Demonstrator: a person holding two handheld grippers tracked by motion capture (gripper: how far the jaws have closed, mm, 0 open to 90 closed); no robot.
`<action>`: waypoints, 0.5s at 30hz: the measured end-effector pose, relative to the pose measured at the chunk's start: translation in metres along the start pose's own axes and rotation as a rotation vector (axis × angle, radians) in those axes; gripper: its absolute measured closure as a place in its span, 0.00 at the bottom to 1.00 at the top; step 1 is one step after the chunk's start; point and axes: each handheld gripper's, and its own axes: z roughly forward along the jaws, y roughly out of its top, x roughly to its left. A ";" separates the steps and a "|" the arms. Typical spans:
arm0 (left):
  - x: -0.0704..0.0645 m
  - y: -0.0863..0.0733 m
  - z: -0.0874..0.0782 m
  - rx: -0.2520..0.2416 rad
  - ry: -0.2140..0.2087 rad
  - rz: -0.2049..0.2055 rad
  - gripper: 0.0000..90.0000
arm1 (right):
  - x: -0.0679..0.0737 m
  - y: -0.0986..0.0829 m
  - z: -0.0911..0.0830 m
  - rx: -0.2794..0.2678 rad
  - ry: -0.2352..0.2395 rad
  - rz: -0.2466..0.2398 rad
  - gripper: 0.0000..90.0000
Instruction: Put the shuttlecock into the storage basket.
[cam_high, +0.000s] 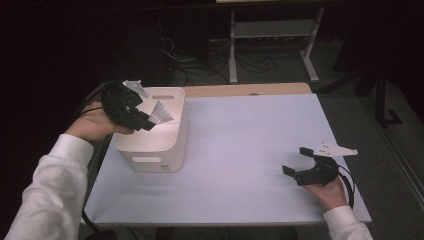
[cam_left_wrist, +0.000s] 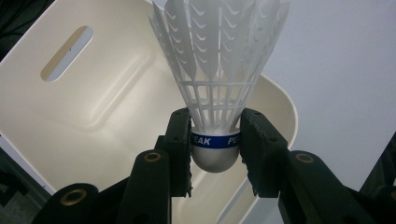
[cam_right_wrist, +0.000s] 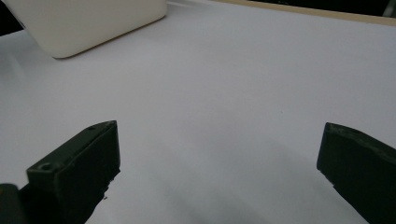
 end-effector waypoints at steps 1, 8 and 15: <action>0.000 -0.001 0.000 -0.003 -0.002 -0.003 0.72 | 0.000 0.000 0.000 0.000 0.000 0.000 0.00; 0.001 -0.002 0.004 0.004 -0.008 0.001 0.72 | 0.000 0.000 0.000 0.001 -0.002 0.001 0.00; 0.002 -0.005 0.011 0.018 -0.017 -0.011 0.72 | 0.000 0.000 0.000 0.000 -0.002 -0.003 0.00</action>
